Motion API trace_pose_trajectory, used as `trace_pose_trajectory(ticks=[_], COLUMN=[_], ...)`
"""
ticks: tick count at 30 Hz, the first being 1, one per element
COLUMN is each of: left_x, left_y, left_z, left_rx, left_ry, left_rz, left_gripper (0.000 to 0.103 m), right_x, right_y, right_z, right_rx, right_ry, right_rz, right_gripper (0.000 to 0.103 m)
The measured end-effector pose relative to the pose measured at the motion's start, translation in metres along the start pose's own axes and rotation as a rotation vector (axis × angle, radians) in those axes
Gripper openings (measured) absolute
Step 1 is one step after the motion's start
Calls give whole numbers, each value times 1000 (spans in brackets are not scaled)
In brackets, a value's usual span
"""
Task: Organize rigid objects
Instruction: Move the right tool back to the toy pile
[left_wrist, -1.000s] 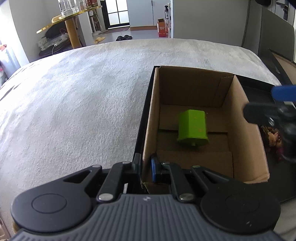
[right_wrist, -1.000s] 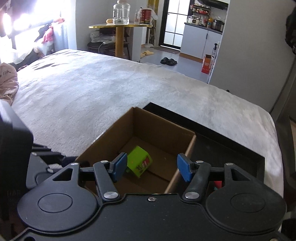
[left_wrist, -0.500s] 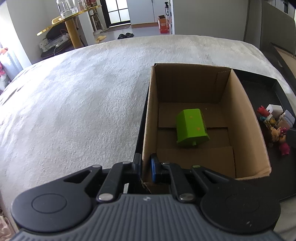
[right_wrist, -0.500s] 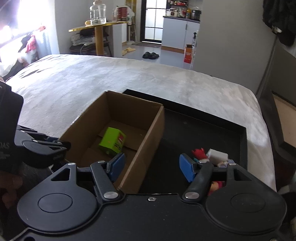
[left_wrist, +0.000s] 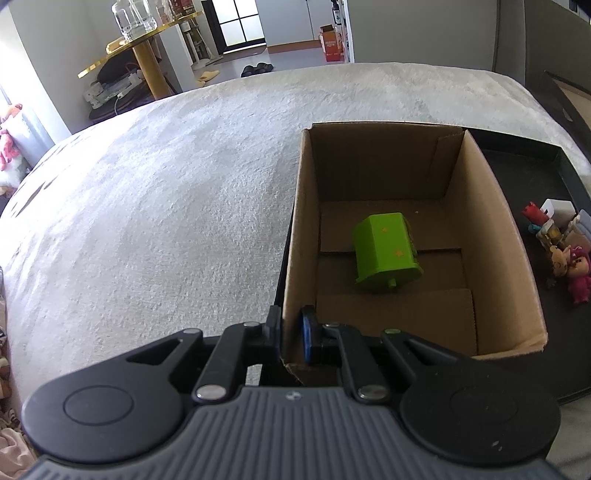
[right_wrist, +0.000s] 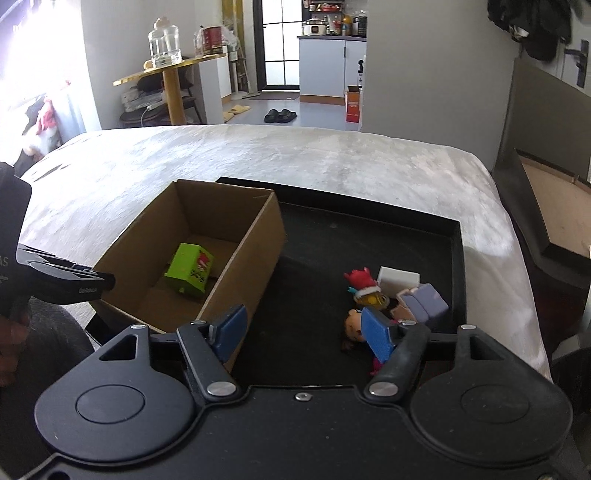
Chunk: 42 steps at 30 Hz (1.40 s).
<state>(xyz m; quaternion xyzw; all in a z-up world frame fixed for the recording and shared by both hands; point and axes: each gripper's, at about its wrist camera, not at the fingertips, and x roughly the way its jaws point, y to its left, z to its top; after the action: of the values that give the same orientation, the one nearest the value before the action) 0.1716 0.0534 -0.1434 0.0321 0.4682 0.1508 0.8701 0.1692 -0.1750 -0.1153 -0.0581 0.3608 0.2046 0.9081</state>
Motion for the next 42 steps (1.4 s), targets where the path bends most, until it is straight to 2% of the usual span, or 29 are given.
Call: trace_pose_trajectory(ticks=[17,31,38,42], left_x=[1,0,0,1], left_y=[-15,-19,-21,-23], left_z=[6,6,6,6], left_rx=[30,48,56,61], left_ry=[18,12,9,9], left_rz=[62,82,89,93], left_gripper=[12,12,13,13], right_x=[6,39,62,72], right_y=[-58,-84,-84,-83], right_z=[-19,-34,-40,-44], right_rx=[121,180,176,176], right_ry=[-1,37,93,118], right_rz=[-11,-36,-38,-52], right_gripper=[71,70,60,59])
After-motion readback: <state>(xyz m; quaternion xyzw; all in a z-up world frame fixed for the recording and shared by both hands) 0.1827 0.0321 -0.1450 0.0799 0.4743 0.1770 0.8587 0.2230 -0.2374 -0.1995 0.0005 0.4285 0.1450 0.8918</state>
